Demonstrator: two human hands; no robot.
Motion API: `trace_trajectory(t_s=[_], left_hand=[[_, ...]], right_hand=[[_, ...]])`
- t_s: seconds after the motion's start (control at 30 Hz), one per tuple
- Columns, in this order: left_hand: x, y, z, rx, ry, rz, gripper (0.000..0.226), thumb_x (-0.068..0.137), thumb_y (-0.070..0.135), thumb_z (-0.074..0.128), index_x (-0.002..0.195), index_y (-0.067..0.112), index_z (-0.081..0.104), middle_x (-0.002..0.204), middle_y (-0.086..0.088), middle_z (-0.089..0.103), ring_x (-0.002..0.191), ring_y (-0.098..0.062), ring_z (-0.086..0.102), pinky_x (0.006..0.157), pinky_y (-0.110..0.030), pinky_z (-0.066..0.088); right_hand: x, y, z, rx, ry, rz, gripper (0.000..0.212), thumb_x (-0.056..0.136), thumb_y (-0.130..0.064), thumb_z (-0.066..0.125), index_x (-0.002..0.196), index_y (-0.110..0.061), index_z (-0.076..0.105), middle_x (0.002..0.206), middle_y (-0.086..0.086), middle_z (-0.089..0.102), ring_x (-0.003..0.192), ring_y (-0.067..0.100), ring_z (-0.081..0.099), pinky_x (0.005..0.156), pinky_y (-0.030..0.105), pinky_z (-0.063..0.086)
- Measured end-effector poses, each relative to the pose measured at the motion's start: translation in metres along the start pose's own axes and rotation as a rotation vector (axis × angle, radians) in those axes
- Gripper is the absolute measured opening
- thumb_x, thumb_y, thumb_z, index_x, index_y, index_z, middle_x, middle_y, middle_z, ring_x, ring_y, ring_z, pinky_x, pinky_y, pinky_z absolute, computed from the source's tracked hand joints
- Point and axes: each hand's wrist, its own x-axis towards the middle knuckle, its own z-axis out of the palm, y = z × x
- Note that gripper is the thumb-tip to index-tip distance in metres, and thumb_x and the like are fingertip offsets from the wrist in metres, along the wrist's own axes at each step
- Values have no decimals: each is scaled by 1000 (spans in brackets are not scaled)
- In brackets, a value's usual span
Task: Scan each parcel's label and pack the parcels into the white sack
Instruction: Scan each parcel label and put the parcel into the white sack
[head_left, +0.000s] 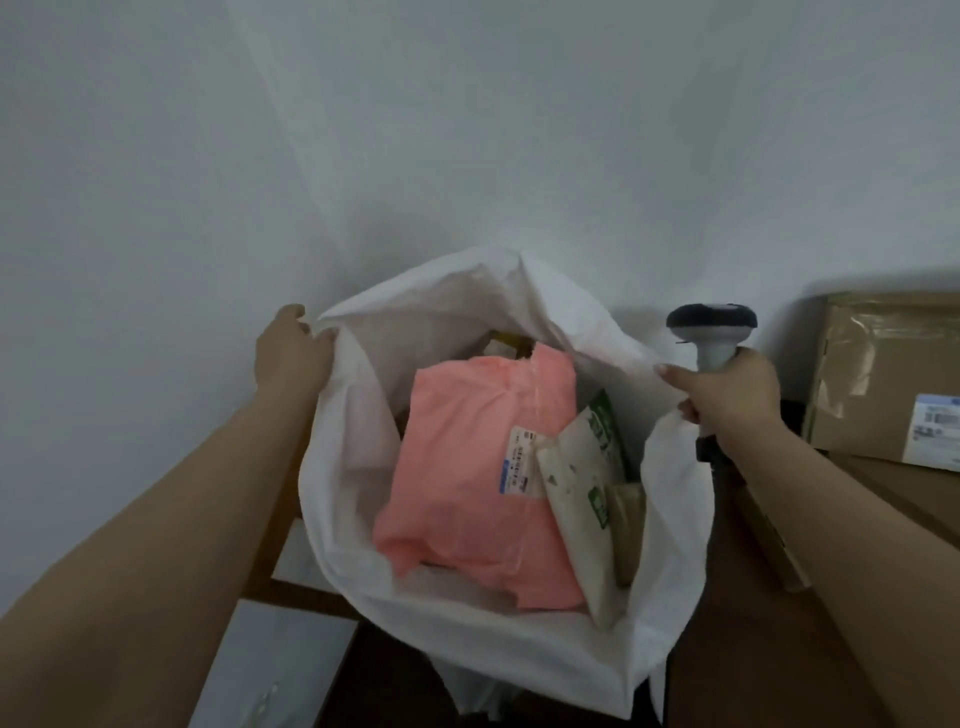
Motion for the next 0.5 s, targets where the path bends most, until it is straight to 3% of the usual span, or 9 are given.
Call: trace_trajectory(t_s=[0.13, 0.2, 0.27, 0.33, 0.43, 0.5], left_hand=[[-64, -23, 10, -40, 127, -39, 82, 85, 50, 65, 145, 4, 33, 143, -20, 40, 130, -36, 41, 108, -47, 37], [-102, -36, 16, -66, 188, -87, 92, 82, 58, 65, 147, 3, 29, 145, -21, 34, 133, -36, 37, 109, -48, 35], [-138, -49, 24, -102, 225, -164, 100, 79, 61, 68, 148, 2, 26, 147, -21, 32, 136, -35, 32, 112, -45, 31], [-171, -60, 35, -144, 247, -278, 108, 73, 63, 72, 148, 0, 25, 148, -21, 31, 138, -35, 30, 113, -44, 30], [-219, -74, 59, -263, 220, -514, 114, 66, 64, 76, 147, 2, 24, 149, -19, 31, 135, -34, 34, 110, -47, 35], [-245, -81, 74, -463, 106, -644, 112, 65, 69, 74, 147, 9, 26, 146, -12, 38, 129, -32, 44, 104, -49, 43]], right_hand=[[-24, 46, -12, -1, 51, -38, 51, 80, -33, 79, 115, -4, 57, 96, 14, 68, 63, 18, 67, 54, 27, 50], [-39, 68, -15, 33, 99, -49, 65, 76, -40, 82, 122, -3, 54, 105, 15, 67, 72, 24, 70, 65, 34, 57], [-53, 88, -18, 30, 105, -62, 88, 65, -59, 81, 128, -6, 50, 114, 14, 65, 93, 29, 69, 82, 42, 58], [-63, 110, -16, 15, 101, -55, 106, 51, -79, 75, 129, -12, 48, 117, 10, 65, 102, 30, 67, 90, 49, 56], [-80, 132, -12, 17, 33, -34, 90, 68, -48, 84, 138, -10, 42, 129, 7, 59, 109, 25, 61, 96, 39, 50], [-86, 146, -6, 5, -5, 23, 89, 74, -36, 83, 144, -10, 35, 127, 6, 57, 102, 25, 63, 82, 34, 56]])
